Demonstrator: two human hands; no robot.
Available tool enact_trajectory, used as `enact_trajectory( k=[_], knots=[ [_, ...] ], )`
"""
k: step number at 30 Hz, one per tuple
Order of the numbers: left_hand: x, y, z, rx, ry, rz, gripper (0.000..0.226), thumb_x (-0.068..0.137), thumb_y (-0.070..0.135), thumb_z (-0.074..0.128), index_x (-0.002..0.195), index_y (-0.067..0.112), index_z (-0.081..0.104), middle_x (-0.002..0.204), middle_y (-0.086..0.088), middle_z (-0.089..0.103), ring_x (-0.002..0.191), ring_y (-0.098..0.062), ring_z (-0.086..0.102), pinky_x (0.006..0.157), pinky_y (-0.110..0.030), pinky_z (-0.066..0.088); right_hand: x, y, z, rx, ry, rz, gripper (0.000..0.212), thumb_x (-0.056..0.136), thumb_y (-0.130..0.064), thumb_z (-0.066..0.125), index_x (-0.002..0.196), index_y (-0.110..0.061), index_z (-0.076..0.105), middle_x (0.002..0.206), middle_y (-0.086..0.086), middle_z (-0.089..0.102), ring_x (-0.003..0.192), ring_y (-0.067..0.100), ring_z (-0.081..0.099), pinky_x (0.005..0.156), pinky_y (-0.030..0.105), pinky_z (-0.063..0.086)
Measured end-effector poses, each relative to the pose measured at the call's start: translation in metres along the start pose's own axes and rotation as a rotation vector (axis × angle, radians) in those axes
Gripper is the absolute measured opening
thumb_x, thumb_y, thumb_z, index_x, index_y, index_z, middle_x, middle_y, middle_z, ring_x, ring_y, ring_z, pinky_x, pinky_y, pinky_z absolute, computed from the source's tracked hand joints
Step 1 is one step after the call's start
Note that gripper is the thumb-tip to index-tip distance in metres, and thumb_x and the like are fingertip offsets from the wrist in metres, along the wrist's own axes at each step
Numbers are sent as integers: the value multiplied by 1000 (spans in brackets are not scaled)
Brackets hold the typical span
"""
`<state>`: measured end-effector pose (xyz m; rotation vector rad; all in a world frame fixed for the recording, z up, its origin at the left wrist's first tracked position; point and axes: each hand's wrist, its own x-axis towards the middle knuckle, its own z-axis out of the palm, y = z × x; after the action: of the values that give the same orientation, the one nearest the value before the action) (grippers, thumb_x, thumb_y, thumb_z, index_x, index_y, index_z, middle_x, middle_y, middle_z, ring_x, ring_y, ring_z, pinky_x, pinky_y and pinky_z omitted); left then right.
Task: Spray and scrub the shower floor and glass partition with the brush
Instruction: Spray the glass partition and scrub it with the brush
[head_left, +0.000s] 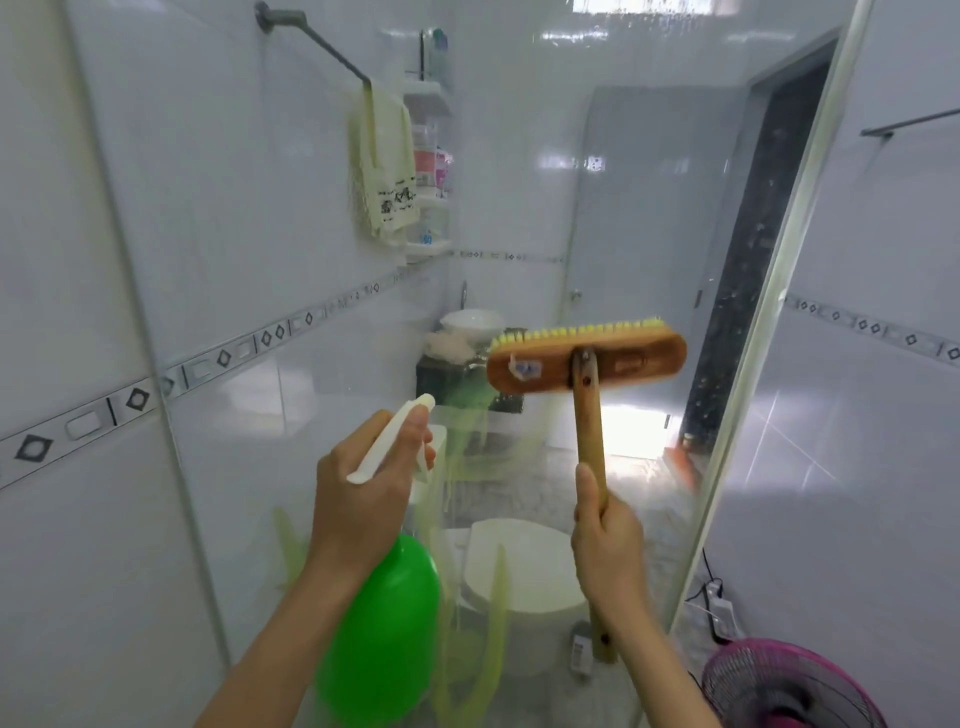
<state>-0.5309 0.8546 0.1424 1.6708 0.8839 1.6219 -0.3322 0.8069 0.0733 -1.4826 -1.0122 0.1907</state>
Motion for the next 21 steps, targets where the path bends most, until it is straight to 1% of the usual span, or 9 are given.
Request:
enact_trajectory(
  k=[3,5,8,10,12,15,17,19,21],
  knots=[
    [-1,1,1,-23,19,-44,52,88,54,56,68,6,65,61,-12,64,56,-20,62,58,-34,52,-27,22,2,-15,15,96,56,84,-63,34,55,-15,38,41,-9,34,37,6,33,39,22,26],
    [-2,2,2,-20,51,-56,50,88,53,56,66,8,63,59,-13,61,52,-17,57,57,-32,50,-13,8,2,-25,3,58,56,87,-61,33,57,-14,39,43,-6,34,38,7,32,38,21,26],
    [0,2,-1,-16,57,-58,48,93,50,57,68,10,68,62,-7,68,60,-19,66,64,-33,55,18,-24,-1,-14,-13,-25,55,94,-57,34,61,-14,41,47,-3,36,40,11,34,39,25,29],
    [2,2,-3,-2,27,-54,47,97,45,56,70,10,70,67,-5,71,67,-22,70,70,-36,57,19,-22,0,-21,-7,-43,55,94,-57,35,61,-14,41,47,-3,36,41,10,34,39,23,29],
    [1,3,-4,-5,26,-64,48,97,44,57,68,7,68,64,-10,68,62,-25,67,68,-39,56,-2,1,1,-42,-13,1,56,89,-60,34,59,-14,41,45,-6,35,39,6,33,38,19,26],
    [-3,4,-10,-6,77,-89,52,89,54,55,67,8,66,58,-11,63,53,-18,60,62,-36,53,-47,33,5,-95,-50,143,55,81,-64,31,57,-16,41,46,-7,38,41,5,35,40,17,26],
    [-3,2,-17,6,105,-89,52,88,57,54,68,11,68,62,-6,68,59,-16,66,67,-35,54,-48,27,10,-94,-80,164,53,83,-60,32,58,-15,42,48,-5,40,43,7,37,42,21,27],
    [-1,0,-22,37,99,-67,47,93,52,54,70,15,72,71,1,73,71,-18,70,74,-27,54,-29,-1,15,-52,-96,104,52,88,-57,34,57,-16,40,45,-7,37,39,5,35,40,19,27],
    [-1,2,-24,82,101,-36,42,97,47,54,74,18,74,77,4,75,78,-17,70,73,-22,52,-6,-26,18,-10,-112,30,51,94,-53,37,58,-17,40,45,-7,36,39,6,33,39,20,28]
  ],
)
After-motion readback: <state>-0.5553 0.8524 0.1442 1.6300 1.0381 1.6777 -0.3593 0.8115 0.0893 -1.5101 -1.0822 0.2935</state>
